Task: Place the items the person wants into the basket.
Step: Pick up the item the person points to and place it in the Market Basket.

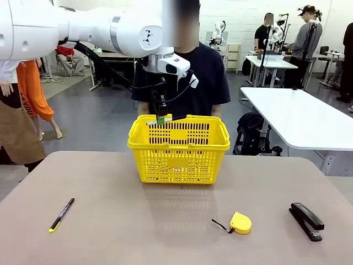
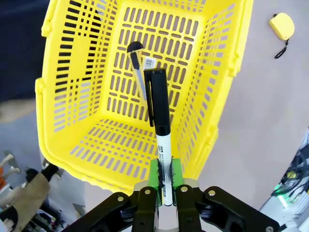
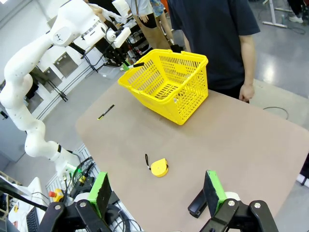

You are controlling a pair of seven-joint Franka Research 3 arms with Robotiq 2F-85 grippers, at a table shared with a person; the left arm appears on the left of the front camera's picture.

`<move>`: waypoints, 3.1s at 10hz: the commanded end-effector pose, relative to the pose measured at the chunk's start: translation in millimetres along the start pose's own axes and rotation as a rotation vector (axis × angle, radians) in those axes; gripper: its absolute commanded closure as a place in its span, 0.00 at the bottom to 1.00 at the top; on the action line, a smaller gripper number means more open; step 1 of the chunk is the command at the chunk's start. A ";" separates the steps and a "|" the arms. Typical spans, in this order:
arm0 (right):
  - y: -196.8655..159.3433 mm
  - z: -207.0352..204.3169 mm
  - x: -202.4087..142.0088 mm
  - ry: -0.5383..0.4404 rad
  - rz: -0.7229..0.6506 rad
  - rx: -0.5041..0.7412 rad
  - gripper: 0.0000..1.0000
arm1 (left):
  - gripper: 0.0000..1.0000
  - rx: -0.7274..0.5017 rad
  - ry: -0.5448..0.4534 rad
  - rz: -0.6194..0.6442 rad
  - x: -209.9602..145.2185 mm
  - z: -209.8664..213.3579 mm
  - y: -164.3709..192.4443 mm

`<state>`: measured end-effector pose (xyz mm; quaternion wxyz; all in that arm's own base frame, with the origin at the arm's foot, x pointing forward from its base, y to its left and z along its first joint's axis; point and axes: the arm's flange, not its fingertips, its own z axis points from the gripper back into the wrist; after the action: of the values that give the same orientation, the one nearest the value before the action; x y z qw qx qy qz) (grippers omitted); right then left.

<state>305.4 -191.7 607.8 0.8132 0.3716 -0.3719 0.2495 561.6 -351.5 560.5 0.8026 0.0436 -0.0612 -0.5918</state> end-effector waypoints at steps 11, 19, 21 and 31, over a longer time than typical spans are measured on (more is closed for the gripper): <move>-0.6 -0.5 1.9 -0.029 0.013 0.017 0.00 | 0.89 -0.044 0.072 -0.109 35.7 -112.3 52.1; -0.6 -0.5 1.9 -0.029 0.013 0.017 0.00 | 0.00 -0.067 0.083 -0.114 40.0 -117.1 52.1; -0.6 -0.5 1.9 -0.029 0.013 0.017 0.00 | 0.00 -0.065 0.081 -0.117 39.4 -115.1 53.6; -0.6 -0.5 1.9 -0.029 0.013 0.017 0.00 | 0.00 0.042 0.076 0.019 -49.6 -4.4 -25.4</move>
<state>305.8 -191.8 607.2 0.8134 0.3719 -0.3714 0.2493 579.4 -343.2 543.0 0.7948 0.0735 -0.0268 -0.6018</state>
